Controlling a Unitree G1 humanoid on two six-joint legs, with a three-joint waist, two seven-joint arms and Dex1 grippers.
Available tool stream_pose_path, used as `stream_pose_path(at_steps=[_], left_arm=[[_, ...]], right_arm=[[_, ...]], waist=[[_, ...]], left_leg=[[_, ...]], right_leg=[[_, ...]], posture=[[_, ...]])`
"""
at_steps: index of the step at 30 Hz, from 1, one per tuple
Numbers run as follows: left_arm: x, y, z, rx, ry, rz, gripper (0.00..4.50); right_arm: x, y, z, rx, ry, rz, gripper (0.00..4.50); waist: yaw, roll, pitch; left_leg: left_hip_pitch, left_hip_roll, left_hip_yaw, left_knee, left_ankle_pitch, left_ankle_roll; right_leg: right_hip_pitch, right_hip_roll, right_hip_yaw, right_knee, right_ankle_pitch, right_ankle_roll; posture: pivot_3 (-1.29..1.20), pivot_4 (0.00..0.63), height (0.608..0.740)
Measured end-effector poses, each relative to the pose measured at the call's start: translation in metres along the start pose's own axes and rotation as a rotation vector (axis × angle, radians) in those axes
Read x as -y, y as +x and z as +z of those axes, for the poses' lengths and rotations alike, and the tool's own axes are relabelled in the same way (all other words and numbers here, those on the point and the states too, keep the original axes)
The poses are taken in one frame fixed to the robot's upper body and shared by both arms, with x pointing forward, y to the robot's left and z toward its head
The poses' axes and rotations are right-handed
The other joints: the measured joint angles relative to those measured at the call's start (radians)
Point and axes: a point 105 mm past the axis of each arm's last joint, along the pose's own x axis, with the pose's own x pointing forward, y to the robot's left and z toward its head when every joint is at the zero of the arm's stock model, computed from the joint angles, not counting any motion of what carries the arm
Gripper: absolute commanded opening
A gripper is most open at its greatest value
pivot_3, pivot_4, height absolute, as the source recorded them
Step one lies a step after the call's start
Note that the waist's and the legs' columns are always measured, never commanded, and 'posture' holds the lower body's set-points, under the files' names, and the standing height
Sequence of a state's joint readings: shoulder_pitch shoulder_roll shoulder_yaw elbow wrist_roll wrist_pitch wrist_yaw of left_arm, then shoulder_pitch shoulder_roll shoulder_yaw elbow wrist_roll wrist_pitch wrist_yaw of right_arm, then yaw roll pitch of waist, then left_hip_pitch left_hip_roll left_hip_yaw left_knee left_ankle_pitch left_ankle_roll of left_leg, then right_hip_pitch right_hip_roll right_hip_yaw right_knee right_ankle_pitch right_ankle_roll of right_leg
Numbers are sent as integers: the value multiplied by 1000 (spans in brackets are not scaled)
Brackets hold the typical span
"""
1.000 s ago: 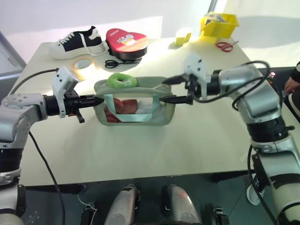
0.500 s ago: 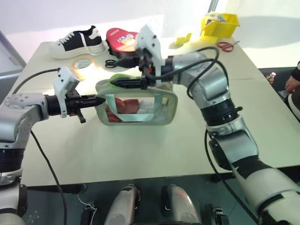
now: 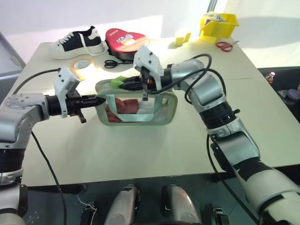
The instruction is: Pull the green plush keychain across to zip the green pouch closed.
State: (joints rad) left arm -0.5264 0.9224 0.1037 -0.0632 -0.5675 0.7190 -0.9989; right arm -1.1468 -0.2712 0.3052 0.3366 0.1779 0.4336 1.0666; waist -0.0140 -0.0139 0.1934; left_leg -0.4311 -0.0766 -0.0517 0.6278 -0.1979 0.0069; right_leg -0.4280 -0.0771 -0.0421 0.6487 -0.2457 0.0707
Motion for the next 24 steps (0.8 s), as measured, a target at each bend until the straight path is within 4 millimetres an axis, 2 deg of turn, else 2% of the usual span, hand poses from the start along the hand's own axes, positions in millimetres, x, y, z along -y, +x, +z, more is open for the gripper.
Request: stream_pose_path(at_steps=[4, 8, 10, 15, 20, 22, 24], left_arm=[[0, 1, 0, 3, -1, -2, 0], [2, 1, 1, 5, 5, -6, 0], [4, 2, 2, 7, 14, -13, 0], [3, 1, 1, 4, 8, -11, 0], [3, 2, 0, 3, 9, -9, 0], [3, 3, 0, 3, 8, -10, 0], [4, 4, 0, 5, 8, -12, 0]], right_arm=[[9, -19, 0, -18, 5, -39, 10], [20, -62, 9, -60, -53, -104, 10], [22, -84, 6, -118, -113, -137, 10], [20, -149, -48, -415, -188, -199, 10], [29, -180, -67, -533, -224, -309, 10], [28, -191, -90, -603, -232, -339, 10], [22, -193, -112, -632, -205, -335, 10]], waist=[[4, 0, 0], [4, 0, 0], [4, 0, 0], [4, 0, 0], [0, 0, 0], [3, 0, 0], [3, 0, 0]], left_leg=[[0, 0, 0, 1, 0, 0], [0, 0, 0, 0, 0, 0], [0, 0, 0, -1, 0, 0], [0, 0, 1, 0, -1, 1], [0, 2, 2, 0, -1, 1], [0, 2, 2, 1, -1, 1], [0, 2, 3, 1, -1, 1]], right_leg=[[0, 0, 0, 0, 0, 0], [1, 0, 0, -2, 0, 0], [1, 0, 0, -2, 0, 0], [1, -1, 0, -4, -1, 0], [1, -1, 0, -3, -2, -3], [2, -1, 0, -3, -2, -4], [2, -1, 1, -4, -2, -3]], posture=[[0, 150, 740], [0, 150, 740], [0, 150, 740], [0, 150, 740], [0, 150, 740], [0, 150, 740], [0, 150, 740]])
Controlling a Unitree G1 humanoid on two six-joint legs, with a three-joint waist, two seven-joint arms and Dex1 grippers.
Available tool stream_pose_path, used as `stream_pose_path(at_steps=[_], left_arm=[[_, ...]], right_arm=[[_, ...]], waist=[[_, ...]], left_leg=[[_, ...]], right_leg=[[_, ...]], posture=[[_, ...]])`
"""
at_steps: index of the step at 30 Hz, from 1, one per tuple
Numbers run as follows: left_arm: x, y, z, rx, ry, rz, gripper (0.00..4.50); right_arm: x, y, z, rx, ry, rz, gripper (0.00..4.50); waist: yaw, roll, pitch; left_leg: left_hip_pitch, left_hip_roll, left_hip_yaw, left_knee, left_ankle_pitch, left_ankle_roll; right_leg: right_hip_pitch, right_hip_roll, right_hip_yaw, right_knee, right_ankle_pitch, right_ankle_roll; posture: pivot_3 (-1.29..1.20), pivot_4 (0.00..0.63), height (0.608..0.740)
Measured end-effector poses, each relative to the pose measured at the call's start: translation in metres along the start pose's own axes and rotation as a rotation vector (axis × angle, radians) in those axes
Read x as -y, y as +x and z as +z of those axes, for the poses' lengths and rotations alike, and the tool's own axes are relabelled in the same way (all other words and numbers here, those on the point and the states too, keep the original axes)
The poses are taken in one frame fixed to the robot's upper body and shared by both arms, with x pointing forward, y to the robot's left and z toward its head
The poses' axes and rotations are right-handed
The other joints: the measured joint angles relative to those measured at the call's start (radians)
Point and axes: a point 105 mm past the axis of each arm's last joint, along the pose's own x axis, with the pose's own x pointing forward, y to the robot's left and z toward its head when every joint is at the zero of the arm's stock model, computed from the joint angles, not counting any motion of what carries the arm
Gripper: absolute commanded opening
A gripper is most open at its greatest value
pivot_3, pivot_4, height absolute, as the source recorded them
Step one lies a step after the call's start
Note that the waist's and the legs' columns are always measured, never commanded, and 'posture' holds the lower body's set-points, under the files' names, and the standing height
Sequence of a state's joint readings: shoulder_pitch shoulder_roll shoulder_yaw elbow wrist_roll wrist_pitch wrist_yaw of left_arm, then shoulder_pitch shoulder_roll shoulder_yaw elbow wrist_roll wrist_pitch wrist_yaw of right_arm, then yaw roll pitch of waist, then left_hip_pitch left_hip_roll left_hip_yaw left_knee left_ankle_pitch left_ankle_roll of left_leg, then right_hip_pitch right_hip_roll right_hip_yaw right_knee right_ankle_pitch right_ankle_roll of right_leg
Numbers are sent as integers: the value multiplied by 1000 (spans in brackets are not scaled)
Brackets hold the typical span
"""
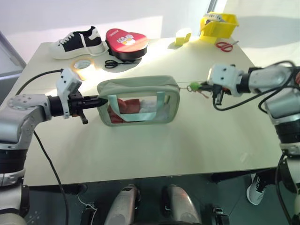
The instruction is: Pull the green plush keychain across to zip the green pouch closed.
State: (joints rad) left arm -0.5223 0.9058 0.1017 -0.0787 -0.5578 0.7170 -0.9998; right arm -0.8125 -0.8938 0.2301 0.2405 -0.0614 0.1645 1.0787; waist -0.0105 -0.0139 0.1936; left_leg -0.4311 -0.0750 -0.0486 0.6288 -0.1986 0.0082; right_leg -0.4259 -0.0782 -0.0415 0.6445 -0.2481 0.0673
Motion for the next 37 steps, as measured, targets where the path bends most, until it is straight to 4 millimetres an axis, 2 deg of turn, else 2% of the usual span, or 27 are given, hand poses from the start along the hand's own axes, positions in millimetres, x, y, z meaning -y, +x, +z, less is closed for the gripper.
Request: stream_pose_path(at_steps=[5, 10, 12, 15, 18, 20, 23, 24, 25, 29, 30, 33, 37], left_arm=[[0, 0, 0, -1, 1, 0, 0], [0, 1, 0, -2, 1, 2, 0], [-1, 1, 2, -2, 6, 5, 0], [-4, 1, 2, -8, 4, 18, 0], [-3, 1, 2, -9, 2, 17, 0], [-3, 1, 2, -8, 1, 13, 0], [-3, 1, 2, -5, 0, 11, 1097], [-3, 0, 2, -2, -3, 10, 1621], [-4, -2, 3, 1, -11, 9, 2038], [-16, -24, 14, 8, -13, 34, 4178], [-20, -31, 18, 10, -4, 48, 4436], [-34, -55, 25, -9, 11, 112, 4436], [-39, -66, 30, 0, 14, 150, 4436]], right_arm=[[-33, 29, -18, 11, 71, 40, 10], [-85, 70, -4, 97, 278, 156, 10], [-90, 77, 15, 154, 340, 175, 10], [-82, 74, 21, 174, 437, 163, 10], [-62, 65, 25, 192, 447, 122, 1084], [-48, 53, 19, 171, 426, 94, 2033], [-23, 27, 5, 124, 395, 44, 3618], [-16, 20, 4, 118, 384, 35, 4153], [-8, 10, 5, 116, 367, 33, 4500], [5, -20, 24, 190, 348, 91, 4500], [6, -23, 31, 215, 348, 109, 4500], [9, -33, 64, 329, 360, 162, 4500], [4, -36, 91, 418, 354, 198, 4500]], waist=[[-1, 0, 0], [0, 0, 0], [-1, 0, 0], [3, 0, 0], [4, 0, 0], [6, 0, 0], [6, 0, 0], [5, 0, 0], [3, 0, 0], [-8, 0, 0], [-10, 0, 0], [-6, 1, 1], [3, 1, 0]], left_leg=[[0, 0, 0, 0, 0, 0], [2, 0, -1, 1, 0, 0], [1, 0, -1, 1, 0, 0], [1, 0, -1, 1, 0, 0], [1, 0, -1, 1, 0, 0], [1, 0, 0, 1, 0, 0], [1, 0, 0, 0, 0, 0], [1, 0, 0, 0, 0, 0], [1, 0, 0, 0, 0, 0], [1, 1, 0, -2, 0, 0], [1, 1, 0, -2, 0, 0], [1, 1, 0, -2, 0, 0], [1, 1, 0, -2, -2, -2]], right_leg=[[0, 0, 0, 2, 2, 3], [1, 1, 0, 3, 1, 2], [1, 1, 0, 3, 2, 3], [1, 1, 0, 2, 2, 3], [1, 1, 0, 2, 2, 3], [1, 1, 0, 1, 2, 3], [1, 1, 0, 1, 2, 3], [1, 1, 0, 1, 2, 3], [1, 1, 0, 1, 2, 3], [0, 1, 0, 1, 1, 3], [0, 1, 0, 1, 1, 2], [-1, 1, 0, 1, 0, 0], [0, 0, 0, -3, 0, 0]], posture=[[0, 150, 740], [0, 150, 740], [0, 150, 740], [0, 150, 740], [0, 150, 740], [0, 150, 740], [0, 150, 740], [0, 150, 740], [0, 150, 740], [0, 150, 740], [0, 150, 740], [0, 150, 740], [0, 150, 740]])
